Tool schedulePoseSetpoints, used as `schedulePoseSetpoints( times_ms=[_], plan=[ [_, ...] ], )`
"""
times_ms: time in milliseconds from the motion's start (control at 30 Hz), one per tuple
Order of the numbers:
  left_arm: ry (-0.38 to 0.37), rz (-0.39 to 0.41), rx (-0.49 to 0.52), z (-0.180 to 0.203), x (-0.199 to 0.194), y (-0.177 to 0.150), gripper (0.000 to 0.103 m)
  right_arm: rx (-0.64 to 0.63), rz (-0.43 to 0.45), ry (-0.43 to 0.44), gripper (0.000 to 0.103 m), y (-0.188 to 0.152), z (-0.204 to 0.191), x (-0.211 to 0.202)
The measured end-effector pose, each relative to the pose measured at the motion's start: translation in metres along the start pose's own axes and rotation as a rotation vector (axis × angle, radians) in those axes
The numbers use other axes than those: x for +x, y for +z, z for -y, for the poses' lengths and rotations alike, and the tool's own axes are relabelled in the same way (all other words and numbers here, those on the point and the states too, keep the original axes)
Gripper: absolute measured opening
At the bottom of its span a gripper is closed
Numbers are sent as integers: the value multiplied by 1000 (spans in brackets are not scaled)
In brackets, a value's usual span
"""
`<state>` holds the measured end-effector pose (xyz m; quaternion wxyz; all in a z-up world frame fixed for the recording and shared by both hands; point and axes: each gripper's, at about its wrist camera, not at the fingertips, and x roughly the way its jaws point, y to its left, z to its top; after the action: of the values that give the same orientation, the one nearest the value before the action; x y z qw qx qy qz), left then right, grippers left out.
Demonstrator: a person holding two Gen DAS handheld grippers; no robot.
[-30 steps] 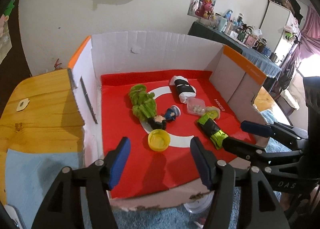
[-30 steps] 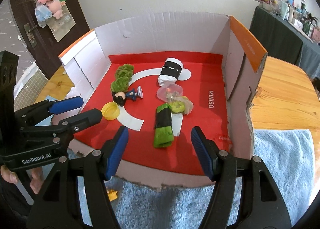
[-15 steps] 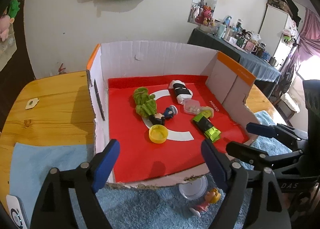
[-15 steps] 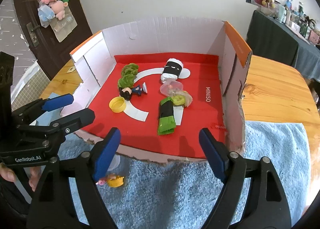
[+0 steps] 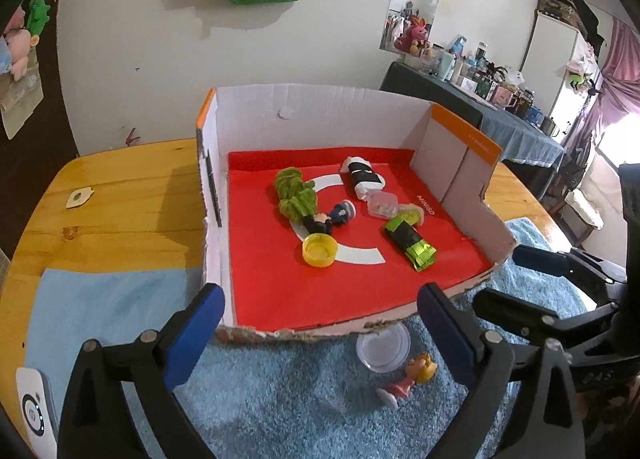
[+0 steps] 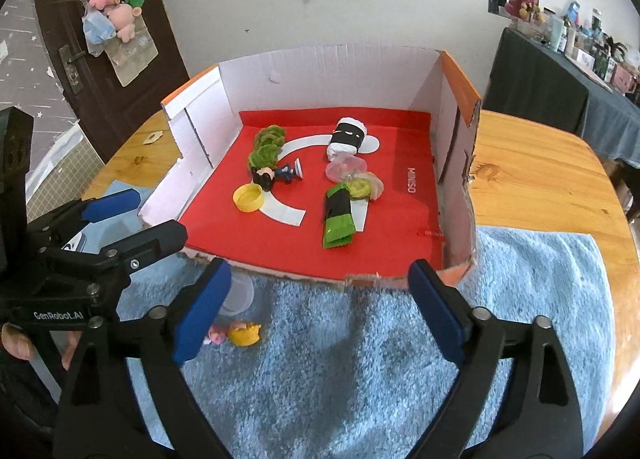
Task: Organize objects
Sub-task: 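Withdraw both grippers from the box back over the towel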
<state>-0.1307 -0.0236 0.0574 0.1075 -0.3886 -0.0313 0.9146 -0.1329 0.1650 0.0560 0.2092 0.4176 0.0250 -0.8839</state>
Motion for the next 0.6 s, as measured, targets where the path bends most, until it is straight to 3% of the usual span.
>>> schedulePoseSetpoints(
  times_ms=[600],
  plan=[
    [23, -11, -7, -1, -17, -39, 103, -8, 0, -7, 94, -34, -13, -16]
  ],
)
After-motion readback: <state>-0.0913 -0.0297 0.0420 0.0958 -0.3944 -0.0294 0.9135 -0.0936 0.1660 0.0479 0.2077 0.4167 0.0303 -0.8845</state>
